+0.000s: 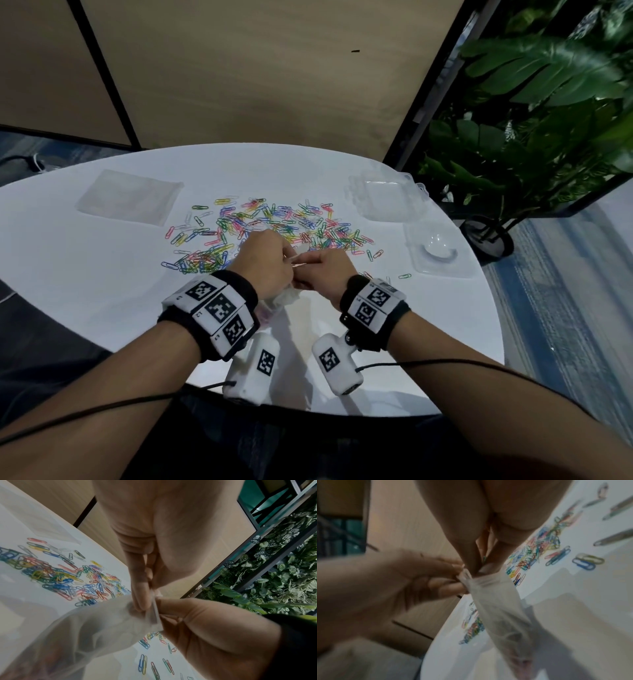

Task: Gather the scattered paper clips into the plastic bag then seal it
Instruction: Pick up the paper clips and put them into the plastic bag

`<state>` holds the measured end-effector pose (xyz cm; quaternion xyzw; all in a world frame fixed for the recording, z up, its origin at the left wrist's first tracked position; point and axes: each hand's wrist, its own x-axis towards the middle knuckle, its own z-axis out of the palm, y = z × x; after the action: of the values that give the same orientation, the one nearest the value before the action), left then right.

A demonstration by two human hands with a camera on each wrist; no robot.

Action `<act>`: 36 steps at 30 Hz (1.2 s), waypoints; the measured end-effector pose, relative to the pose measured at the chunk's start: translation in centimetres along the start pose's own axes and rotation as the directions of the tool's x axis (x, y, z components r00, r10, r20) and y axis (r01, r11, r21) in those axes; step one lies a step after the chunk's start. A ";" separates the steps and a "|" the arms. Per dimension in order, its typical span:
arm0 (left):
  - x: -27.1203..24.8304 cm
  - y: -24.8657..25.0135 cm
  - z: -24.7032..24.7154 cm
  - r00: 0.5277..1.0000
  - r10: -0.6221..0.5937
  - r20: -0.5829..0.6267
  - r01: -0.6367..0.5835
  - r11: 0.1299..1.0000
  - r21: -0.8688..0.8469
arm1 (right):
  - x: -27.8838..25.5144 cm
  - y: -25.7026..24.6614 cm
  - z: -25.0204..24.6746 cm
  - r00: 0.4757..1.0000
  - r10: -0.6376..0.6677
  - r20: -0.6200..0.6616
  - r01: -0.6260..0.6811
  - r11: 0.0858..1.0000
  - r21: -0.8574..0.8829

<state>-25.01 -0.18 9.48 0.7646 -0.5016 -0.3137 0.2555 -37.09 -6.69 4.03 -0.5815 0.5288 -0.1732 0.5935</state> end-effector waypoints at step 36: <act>-1.1 -4.1 -4.8 0.999 -0.042 0.009 0.042 0.997 0.059 | 3.1 8.0 -8.0 0.966 0.026 -0.256 -0.214 0.631 -0.746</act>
<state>-19.35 2.73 10.08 0.7806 -0.4958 -0.3081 0.2235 -45.78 -11.18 -2.39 -0.7183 0.6522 0.0444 0.2379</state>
